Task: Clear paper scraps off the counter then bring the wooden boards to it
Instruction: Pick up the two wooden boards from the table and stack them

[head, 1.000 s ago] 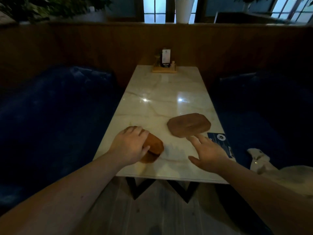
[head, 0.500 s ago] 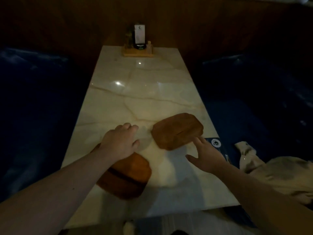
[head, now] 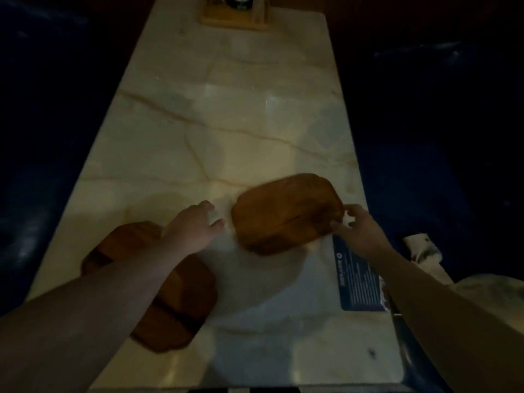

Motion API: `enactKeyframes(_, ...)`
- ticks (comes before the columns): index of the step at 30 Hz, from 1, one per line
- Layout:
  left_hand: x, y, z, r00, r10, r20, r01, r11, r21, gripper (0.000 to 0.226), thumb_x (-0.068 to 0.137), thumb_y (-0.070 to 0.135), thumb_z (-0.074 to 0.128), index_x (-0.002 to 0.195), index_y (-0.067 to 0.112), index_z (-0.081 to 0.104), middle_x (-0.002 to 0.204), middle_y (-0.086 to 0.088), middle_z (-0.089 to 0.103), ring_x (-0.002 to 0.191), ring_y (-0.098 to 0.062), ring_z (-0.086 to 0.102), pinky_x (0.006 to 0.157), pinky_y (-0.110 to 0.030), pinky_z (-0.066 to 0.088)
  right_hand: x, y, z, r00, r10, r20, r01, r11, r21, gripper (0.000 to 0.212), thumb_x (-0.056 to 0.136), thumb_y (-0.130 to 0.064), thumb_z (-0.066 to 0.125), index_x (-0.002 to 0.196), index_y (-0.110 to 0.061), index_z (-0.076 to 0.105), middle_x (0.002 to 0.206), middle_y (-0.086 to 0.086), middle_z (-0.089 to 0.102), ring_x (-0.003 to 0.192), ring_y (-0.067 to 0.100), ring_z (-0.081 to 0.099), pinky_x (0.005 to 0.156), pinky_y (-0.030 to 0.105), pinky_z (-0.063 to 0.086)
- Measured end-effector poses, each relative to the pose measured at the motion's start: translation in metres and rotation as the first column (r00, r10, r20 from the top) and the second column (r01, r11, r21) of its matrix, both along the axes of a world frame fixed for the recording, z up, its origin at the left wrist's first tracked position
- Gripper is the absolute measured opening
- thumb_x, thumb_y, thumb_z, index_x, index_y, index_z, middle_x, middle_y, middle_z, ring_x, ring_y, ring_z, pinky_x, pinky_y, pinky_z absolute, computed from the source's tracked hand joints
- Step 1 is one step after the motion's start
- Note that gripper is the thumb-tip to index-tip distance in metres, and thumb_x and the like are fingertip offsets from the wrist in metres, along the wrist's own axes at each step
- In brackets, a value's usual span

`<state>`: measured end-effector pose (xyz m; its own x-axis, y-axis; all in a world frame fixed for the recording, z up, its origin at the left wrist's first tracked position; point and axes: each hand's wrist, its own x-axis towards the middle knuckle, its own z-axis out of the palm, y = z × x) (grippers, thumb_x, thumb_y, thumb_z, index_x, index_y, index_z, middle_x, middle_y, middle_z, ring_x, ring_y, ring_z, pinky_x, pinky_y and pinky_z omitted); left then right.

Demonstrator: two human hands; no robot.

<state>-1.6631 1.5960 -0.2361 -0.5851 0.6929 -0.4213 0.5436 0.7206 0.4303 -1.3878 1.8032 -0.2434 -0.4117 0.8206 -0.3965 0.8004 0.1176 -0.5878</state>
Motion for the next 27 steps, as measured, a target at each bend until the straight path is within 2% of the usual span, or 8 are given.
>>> enactKeyframes(5,0.004,0.044,-0.021,0.977,0.191,0.091,-0.193,0.981,0.006,0.05,0.088,0.039,0.059,0.126,0.008,0.051,0.121,-0.019,0.063,0.111,-0.035,0.058,0.09,-0.035,0.044,-0.007,0.066,-0.019,0.999,0.022,0.031,-0.021,0.999,-0.036,0.065,0.087,-0.038,0.067,0.142,-0.016,0.04,0.139,0.018,0.05,0.119,0.035,0.054,0.095,0.047,0.049)
enactKeyframes(9,0.011,0.071,-0.042,0.942,0.311,0.124,-0.312,0.95,-0.013,0.045,0.089,0.034,0.06,0.12,0.002,0.057,0.121,-0.022,0.062,0.112,-0.036,0.057,0.09,-0.034,0.044,-0.016,0.096,-0.032,0.997,0.053,0.05,-0.046,0.989,-0.137,0.066,0.089,-0.038,0.065,0.143,-0.012,0.038,0.135,0.018,0.055,0.119,0.036,0.054,0.094,0.042,0.047)
enactKeyframes(11,0.017,0.075,-0.047,0.922,0.355,0.153,-0.359,0.933,-0.001,0.039,0.088,0.029,0.062,0.115,0.0,0.06,0.116,-0.023,0.064,0.107,-0.037,0.06,0.088,-0.036,0.047,-0.021,0.096,-0.036,0.992,0.106,0.07,-0.095,0.985,-0.146,0.059,0.089,-0.038,0.064,0.137,-0.009,0.045,0.126,0.016,0.06,0.115,0.034,0.057,0.092,0.04,0.048)
enactKeyframes(14,0.021,0.083,-0.055,0.873,0.441,0.207,-0.455,0.89,0.022,0.035,0.085,0.021,0.067,0.111,-0.002,0.061,0.111,-0.026,0.064,0.102,-0.039,0.061,0.087,-0.043,0.051,-0.026,0.099,-0.045,0.981,0.172,0.087,-0.163,0.981,-0.103,0.036,0.089,-0.033,0.064,0.115,-0.008,0.06,0.107,0.011,0.065,0.101,0.032,0.062,0.086,0.045,0.052)
enactKeyframes(18,0.021,0.079,-0.052,0.814,0.524,0.253,-0.553,0.831,0.057,0.032,0.081,0.013,0.068,0.111,0.002,0.063,0.11,-0.025,0.064,0.099,-0.04,0.063,0.085,-0.052,0.054,-0.024,0.093,-0.043,0.998,0.061,-0.004,-0.06,0.978,-0.2,0.018,0.087,-0.018,0.068,0.102,-0.011,0.061,0.101,0.01,0.064,0.096,0.03,0.062,0.088,0.051,0.054)
enactKeyframes(21,0.013,0.067,-0.038,0.793,0.535,0.293,-0.585,0.803,0.115,0.025,0.083,0.006,0.066,0.108,0.003,0.066,0.099,-0.019,0.064,0.09,-0.035,0.064,0.086,-0.046,0.054,-0.013,0.077,-0.034,0.997,-0.029,-0.072,0.009,0.964,-0.265,0.019,0.087,-0.017,0.07,0.099,-0.015,0.055,0.096,0.007,0.061,0.094,0.031,0.063,0.085,0.051,0.055)
enactKeyframes(24,-0.007,0.045,-0.02,0.836,0.475,0.275,-0.53,0.829,0.177,0.022,0.084,0.004,0.064,0.106,0.001,0.068,0.089,-0.013,0.062,0.084,-0.032,0.064,0.082,-0.045,0.053,-0.008,0.045,-0.023,0.983,-0.106,-0.15,0.056,0.951,-0.305,0.018,0.089,-0.016,0.068,0.102,-0.013,0.057,0.098,0.006,0.064,0.088,0.027,0.065,0.077,0.045,0.058)
enactKeyframes(27,-0.027,0.023,-0.002,0.834,0.475,0.281,-0.534,0.824,0.192,0.018,0.086,0.004,0.063,0.103,0.001,0.07,0.086,-0.008,0.062,0.08,-0.029,0.063,0.078,-0.04,0.055,-0.014,0.007,-0.015,0.97,-0.155,-0.186,0.087,0.939,-0.333,0.015,0.089,-0.016,0.068,0.099,-0.011,0.058,0.098,0.011,0.066,0.081,0.025,0.065,0.067,0.036,0.057)
